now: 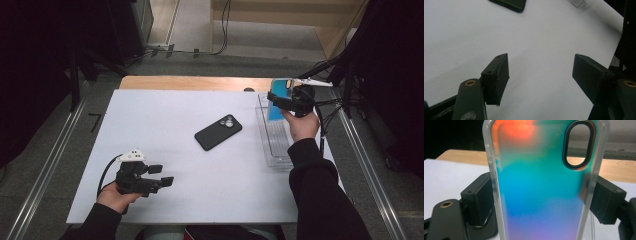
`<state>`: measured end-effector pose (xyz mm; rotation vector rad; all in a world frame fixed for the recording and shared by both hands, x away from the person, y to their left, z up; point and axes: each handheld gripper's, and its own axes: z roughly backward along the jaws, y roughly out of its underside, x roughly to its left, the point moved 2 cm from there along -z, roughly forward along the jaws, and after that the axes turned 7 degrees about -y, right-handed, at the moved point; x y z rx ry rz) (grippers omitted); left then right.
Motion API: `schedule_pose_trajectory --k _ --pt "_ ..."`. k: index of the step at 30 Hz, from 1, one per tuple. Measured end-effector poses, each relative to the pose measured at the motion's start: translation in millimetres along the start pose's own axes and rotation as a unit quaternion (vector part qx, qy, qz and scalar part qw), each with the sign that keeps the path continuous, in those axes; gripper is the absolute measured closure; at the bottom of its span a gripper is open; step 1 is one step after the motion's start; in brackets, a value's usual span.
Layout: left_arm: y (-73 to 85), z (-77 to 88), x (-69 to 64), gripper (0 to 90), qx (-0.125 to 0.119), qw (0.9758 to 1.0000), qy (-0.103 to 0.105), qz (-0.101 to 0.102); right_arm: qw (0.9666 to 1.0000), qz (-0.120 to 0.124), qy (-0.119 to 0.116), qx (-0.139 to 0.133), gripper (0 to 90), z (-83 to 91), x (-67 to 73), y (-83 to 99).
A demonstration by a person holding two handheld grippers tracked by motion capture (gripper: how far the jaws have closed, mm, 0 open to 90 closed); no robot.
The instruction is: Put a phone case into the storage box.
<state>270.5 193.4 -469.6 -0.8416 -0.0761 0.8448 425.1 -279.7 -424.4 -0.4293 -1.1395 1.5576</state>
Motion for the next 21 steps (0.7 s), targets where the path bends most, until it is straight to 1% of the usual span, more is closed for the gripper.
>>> schedule_pose_trajectory --k 1,3,4,7,10,13,15,18,21 --pt "-0.1 -0.3 -0.1 30.2 0.000 1.0000 -0.002 0.000 1.0000 -0.005 0.001 -0.008 15.4 -3.1 -2.7 -1.2" --pt "-0.3 -0.5 -0.5 30.2 0.001 1.0000 0.000 -0.001 0.9999 -0.002 0.003 -0.016 15.4 -7.7 -5.5 -2.4" --pt "-0.4 -0.4 -0.7 30.2 0.001 1.0000 0.000 -0.002 0.9998 -0.003 0.006 -0.017 15.4 -11.4 -6.7 -3.5" --pt "-0.5 0.0 -0.3 30.2 0.000 1.0000 0.002 -0.001 0.9997 0.006 0.016 -0.016 15.4 -20.2 -8.0 -5.0" --pt "-0.6 0.3 0.2 30.2 -0.001 1.0000 0.003 0.000 0.9996 0.005 0.027 -0.010 15.4 -30.5 -10.0 -6.0" --pt "-0.3 -0.2 -0.6 30.2 0.001 1.0000 0.000 -0.003 0.9992 -0.002 0.041 0.001 15.4 -41.3 -13.5 -6.8" --pt "-0.2 -1.0 -1.5 30.2 0.002 1.0000 0.001 -0.004 0.9988 -0.002 0.048 0.003 15.3 -46.7 -15.6 -7.4" --pt "-0.3 -1.1 -2.4 30.2 0.002 1.0000 0.004 -0.005 0.9983 0.008 0.058 0.005 15.2 -55.4 -18.9 -7.7" --pt "-0.2 -0.4 -1.1 30.2 0.001 1.0000 0.004 -0.005 0.9974 0.010 0.067 0.022 15.1 -66.2 -22.3 -5.4"
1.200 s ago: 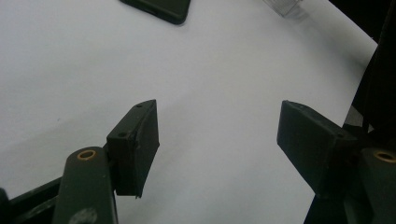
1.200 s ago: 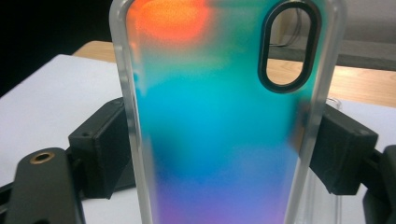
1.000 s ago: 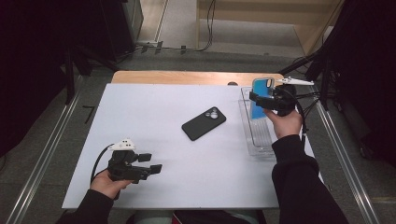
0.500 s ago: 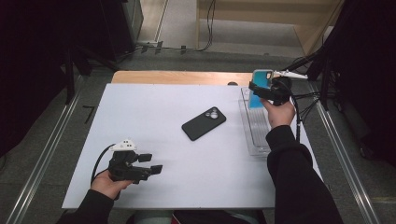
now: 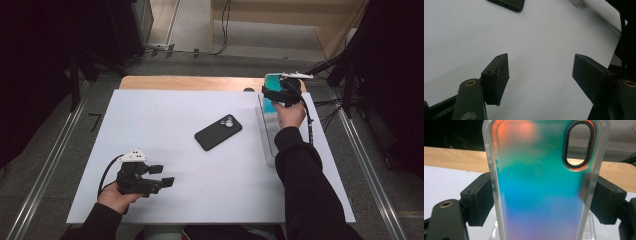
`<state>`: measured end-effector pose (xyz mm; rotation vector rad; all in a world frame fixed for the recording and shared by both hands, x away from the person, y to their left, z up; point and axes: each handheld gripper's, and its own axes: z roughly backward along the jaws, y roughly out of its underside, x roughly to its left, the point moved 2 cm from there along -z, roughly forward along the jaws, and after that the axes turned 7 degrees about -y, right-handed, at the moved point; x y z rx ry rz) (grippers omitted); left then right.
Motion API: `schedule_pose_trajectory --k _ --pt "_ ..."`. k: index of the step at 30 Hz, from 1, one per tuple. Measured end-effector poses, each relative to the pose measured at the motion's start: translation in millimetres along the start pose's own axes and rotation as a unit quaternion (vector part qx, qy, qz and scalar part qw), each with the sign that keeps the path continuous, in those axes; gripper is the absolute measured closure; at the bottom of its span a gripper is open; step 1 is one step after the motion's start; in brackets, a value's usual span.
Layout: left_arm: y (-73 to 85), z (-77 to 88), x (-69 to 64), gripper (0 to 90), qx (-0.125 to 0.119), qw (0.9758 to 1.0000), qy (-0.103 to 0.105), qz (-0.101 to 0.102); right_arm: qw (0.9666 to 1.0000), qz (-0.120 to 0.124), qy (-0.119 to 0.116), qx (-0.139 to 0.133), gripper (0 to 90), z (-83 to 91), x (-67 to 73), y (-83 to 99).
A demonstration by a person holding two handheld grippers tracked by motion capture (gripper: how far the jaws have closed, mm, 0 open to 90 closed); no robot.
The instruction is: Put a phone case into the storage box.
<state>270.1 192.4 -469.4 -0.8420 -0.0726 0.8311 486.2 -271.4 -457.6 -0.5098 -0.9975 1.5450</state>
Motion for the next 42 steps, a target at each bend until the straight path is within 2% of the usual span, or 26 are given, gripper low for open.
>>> schedule_pose_trajectory --k 3,7,9,10,11,13,16,18,22,28,35,42 --pt "-0.1 0.4 1.1 30.2 0.000 1.0000 0.001 0.003 0.9999 -0.016 0.000 -0.002 15.0 -6.5 -1.6 2.7" --pt "-0.2 0.3 0.8 30.2 -0.001 1.0000 -0.001 0.003 0.9998 -0.020 0.008 0.002 14.8 -13.0 -3.0 5.7" --pt "0.1 -0.4 0.4 30.2 0.003 1.0000 -0.008 -0.003 0.9997 -0.017 0.019 0.005 14.7 -15.0 -4.0 6.4" --pt "0.3 -0.7 -0.1 30.2 0.005 1.0000 -0.006 -0.003 0.9993 -0.014 0.033 0.007 14.7 -15.5 -4.7 6.5" --pt "0.4 -1.1 -0.3 30.2 0.006 0.9999 -0.006 -0.005 0.9994 -0.016 0.031 0.008 14.3 -15.5 -5.4 6.7" --pt "0.1 -1.7 -0.8 30.2 0.007 0.9999 -0.005 -0.006 0.9993 -0.036 0.010 0.005 11.2 -15.6 -7.4 7.8" --pt "0.3 -2.3 -1.3 30.2 0.008 1.0000 -0.004 -0.005 0.9990 -0.045 0.001 -0.005 11.2 -15.2 -6.3 6.3" --pt "0.3 -1.8 -0.9 30.2 0.007 1.0000 -0.004 -0.006 0.9990 -0.044 0.000 -0.006 11.2 -15.9 -4.9 6.0" --pt "0.3 -1.4 -0.3 30.2 0.006 1.0000 -0.005 -0.004 0.9992 -0.036 0.016 0.004 11.2 -17.5 -4.9 7.4" --pt "-0.3 -2.6 0.1 30.2 0.008 1.0000 -0.005 -0.003 0.9994 -0.025 0.019 0.015 9.8 -16.4 -7.1 7.7" --pt "-0.8 -3.3 0.6 30.2 0.009 0.9999 -0.003 -0.004 0.9990 -0.036 0.021 0.019 9.6 -12.8 -10.3 7.3" --pt "-2.0 -3.7 1.3 30.2 0.005 1.0000 -0.002 0.001 0.9991 -0.032 0.016 0.024 9.6 -4.0 -7.4 4.1"
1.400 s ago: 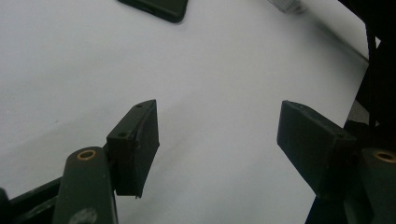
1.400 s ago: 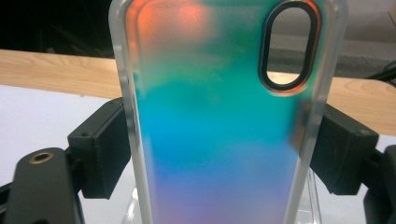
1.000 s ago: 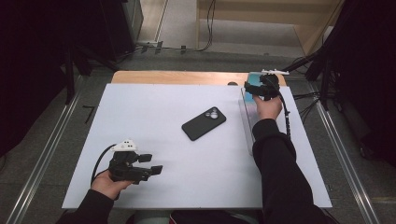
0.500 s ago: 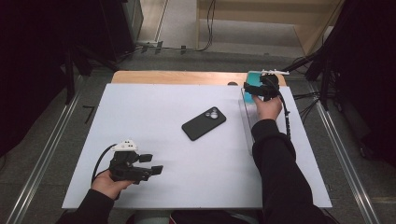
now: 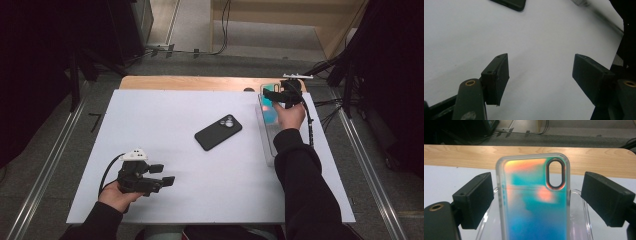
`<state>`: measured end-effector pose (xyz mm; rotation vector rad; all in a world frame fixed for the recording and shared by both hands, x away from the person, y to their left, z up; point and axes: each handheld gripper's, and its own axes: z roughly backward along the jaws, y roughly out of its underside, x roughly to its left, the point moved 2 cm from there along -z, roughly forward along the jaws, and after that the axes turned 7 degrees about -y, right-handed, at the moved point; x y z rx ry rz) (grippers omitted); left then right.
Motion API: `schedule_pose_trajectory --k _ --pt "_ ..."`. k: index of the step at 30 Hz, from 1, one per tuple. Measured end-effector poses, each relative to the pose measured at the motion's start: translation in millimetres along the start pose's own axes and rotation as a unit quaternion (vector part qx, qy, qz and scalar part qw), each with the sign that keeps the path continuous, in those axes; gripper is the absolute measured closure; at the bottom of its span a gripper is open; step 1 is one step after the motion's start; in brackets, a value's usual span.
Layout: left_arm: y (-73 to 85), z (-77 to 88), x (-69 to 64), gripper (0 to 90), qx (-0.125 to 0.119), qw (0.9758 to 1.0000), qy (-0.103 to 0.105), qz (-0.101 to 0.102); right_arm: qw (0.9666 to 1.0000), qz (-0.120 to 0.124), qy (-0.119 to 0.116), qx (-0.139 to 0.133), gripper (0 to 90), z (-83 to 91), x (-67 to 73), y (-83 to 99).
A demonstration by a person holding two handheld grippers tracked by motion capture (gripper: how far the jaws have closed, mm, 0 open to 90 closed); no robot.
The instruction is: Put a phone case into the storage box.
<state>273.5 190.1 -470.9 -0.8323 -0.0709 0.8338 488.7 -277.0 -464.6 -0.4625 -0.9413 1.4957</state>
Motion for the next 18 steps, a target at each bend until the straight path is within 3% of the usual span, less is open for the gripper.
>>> schedule_pose_trajectory --k 9,13,15,18 --pt "-2.8 0.0 0.7 30.1 0.000 1.0000 0.000 0.000 0.9997 0.007 -0.018 0.012 9.6 25.8 10.9 -4.0" --pt "-5.3 -0.3 1.3 30.1 -0.001 1.0000 0.001 0.001 0.9991 0.001 -0.040 0.016 9.7 39.5 18.5 -2.9" --pt "-6.4 -0.1 2.1 30.1 -0.002 1.0000 0.002 0.002 0.9979 -0.010 -0.062 0.019 9.9 45.8 24.4 -0.1" --pt "-7.8 -1.1 3.5 30.1 -0.001 1.0000 0.003 0.004 0.9962 -0.003 -0.081 0.032 9.9 53.0 34.6 5.3"
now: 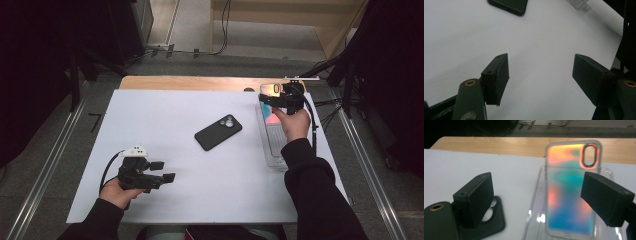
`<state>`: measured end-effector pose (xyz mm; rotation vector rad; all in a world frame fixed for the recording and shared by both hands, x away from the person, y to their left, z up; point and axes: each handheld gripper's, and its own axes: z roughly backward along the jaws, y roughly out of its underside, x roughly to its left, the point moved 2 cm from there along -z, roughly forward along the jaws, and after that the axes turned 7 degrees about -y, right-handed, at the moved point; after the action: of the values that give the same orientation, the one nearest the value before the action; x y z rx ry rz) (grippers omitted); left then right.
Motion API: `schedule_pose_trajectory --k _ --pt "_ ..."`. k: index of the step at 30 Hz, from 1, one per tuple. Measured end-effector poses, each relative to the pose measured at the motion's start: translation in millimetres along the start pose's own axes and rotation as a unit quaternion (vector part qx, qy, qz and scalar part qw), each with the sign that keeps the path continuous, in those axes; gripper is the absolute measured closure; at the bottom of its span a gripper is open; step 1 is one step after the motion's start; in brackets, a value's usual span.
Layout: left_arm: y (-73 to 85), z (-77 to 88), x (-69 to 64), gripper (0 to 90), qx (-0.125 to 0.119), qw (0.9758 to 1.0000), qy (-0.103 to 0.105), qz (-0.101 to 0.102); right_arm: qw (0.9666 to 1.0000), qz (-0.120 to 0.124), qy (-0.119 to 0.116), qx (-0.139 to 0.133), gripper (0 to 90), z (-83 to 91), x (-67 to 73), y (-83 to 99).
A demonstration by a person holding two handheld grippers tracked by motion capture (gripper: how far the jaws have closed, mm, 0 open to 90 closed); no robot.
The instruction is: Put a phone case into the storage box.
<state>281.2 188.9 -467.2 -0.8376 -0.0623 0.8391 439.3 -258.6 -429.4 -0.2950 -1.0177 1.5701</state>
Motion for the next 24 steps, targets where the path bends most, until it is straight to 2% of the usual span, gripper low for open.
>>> schedule_pose_trajectory --k 7,11,14,18,24 --pt "-3.6 -0.8 4.1 27.8 0.001 1.0000 0.001 0.003 0.9981 0.032 -0.052 0.007 9.9 11.3 21.8 15.2" --pt "-6.0 -1.2 5.4 27.8 0.001 1.0000 0.006 0.001 0.9961 0.049 -0.071 0.016 10.0 17.3 31.3 25.8" --pt "-7.5 -1.9 5.8 27.8 0.002 1.0000 0.007 -0.002 0.9944 0.048 -0.093 0.013 11.7 22.7 37.5 34.8" --pt "-10.0 -3.0 6.1 27.7 0.001 0.9999 0.012 -0.002 0.9919 0.055 -0.113 0.022 11.7 28.8 46.0 41.1" --pt "-12.1 -4.4 6.0 27.7 0.000 0.9998 0.017 -0.006 0.9868 0.085 -0.134 0.035 13.0 40.0 56.5 55.8"
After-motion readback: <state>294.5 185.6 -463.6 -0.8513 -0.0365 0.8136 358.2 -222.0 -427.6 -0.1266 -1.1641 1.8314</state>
